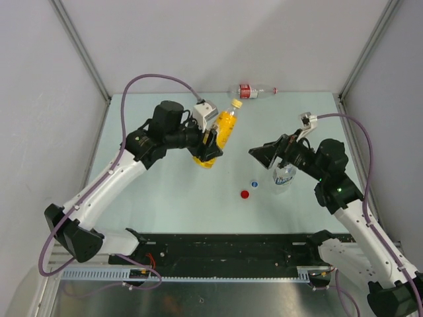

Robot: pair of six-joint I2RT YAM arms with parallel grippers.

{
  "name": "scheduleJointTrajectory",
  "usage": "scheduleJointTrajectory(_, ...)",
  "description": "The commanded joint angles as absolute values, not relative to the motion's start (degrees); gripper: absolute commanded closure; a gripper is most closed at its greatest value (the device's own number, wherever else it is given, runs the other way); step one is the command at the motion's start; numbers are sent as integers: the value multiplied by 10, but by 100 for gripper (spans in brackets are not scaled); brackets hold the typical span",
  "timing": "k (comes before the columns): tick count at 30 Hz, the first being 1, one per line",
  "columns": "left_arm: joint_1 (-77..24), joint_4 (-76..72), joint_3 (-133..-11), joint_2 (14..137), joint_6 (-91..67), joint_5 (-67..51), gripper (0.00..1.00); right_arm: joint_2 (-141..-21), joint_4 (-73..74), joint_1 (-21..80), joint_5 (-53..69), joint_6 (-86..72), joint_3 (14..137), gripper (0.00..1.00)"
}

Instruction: Unscrew the bottle caps

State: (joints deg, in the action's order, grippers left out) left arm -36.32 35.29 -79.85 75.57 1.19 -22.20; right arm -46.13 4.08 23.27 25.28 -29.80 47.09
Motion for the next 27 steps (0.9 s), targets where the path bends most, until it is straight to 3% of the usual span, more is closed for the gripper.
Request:
scheduleJointTrajectory(1, -379, 323, -801, 760, 70, -318, 71, -471, -64, 207, 314, -364, 473, 1)
scheduleJointTrajectory(19, -419, 261, -702, 703, 109, -361, 72, -525, -177, 176, 349, -455, 474, 10)
scheduleJointTrajectory(27, -436, 261, -691, 705, 120, -343, 72, -546, -206, 211, 321, -459, 475, 25)
